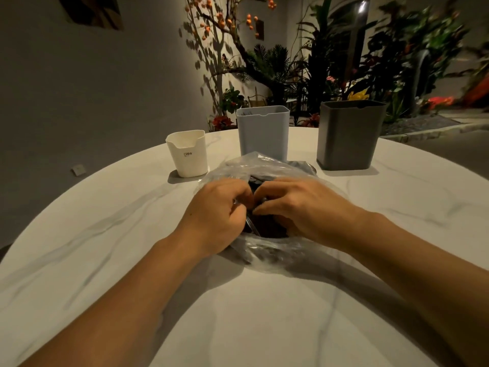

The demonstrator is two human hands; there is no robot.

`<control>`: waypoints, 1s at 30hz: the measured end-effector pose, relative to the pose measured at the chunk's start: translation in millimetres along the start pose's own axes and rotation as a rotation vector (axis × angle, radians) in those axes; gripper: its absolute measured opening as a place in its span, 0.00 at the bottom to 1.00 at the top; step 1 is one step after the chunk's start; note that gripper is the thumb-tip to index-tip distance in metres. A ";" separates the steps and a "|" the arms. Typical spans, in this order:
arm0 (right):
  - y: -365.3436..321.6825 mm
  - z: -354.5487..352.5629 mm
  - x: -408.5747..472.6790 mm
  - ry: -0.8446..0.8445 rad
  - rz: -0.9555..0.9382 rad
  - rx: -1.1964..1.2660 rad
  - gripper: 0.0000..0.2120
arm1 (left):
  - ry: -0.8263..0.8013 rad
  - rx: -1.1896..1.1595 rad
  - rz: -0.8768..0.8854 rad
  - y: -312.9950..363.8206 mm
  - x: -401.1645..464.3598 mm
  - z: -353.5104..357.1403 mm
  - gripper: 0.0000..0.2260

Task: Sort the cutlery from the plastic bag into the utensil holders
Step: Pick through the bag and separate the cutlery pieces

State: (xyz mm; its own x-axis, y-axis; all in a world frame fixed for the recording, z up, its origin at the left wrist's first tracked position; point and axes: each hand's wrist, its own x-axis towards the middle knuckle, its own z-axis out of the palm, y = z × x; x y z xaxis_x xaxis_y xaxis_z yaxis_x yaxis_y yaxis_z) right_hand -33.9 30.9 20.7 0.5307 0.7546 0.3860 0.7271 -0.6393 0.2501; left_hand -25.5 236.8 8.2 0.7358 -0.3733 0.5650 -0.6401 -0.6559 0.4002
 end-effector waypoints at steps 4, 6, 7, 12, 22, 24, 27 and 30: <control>1.2 -0.9 -0.5 0.143 0.023 -0.003 0.20 | 0.014 -0.050 -0.039 -0.2 -1.8 -2.6 0.07; 1.6 1.8 -2.8 0.181 0.042 -0.005 0.21 | 0.008 -0.037 -0.023 -2.7 -1.8 -1.2 0.09; 1.8 2.2 -3.4 0.196 0.055 -0.010 0.21 | 0.007 -0.018 -0.001 -3.5 -1.7 -0.5 0.10; 1.0 -2.4 -2.3 0.292 0.050 -0.023 0.20 | 0.008 0.025 0.090 -6.0 0.0 3.4 0.19; -0.2 7.0 -2.0 -0.003 -0.044 0.023 0.18 | -0.035 -0.008 0.041 -8.6 0.5 3.2 0.22; -3.1 8.0 -0.3 -0.040 -0.071 0.033 0.18 | -0.039 0.013 0.035 -9.3 0.2 4.0 0.19; -6.2 8.5 1.1 -0.026 -0.108 0.035 0.19 | -0.039 -0.002 0.016 -11.4 0.3 5.8 0.19; -7.7 8.5 0.4 -0.010 -0.106 0.027 0.25 | -0.053 -0.036 -0.051 -13.8 0.1 5.7 0.20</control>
State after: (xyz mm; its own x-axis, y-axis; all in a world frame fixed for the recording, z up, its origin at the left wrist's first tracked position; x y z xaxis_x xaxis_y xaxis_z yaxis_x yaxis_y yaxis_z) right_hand -35.6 37.3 11.4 0.4542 0.8192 0.3502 0.7907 -0.5518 0.2652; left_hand -15.4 242.0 -1.4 0.7775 -0.3752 0.5047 -0.6086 -0.6510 0.4536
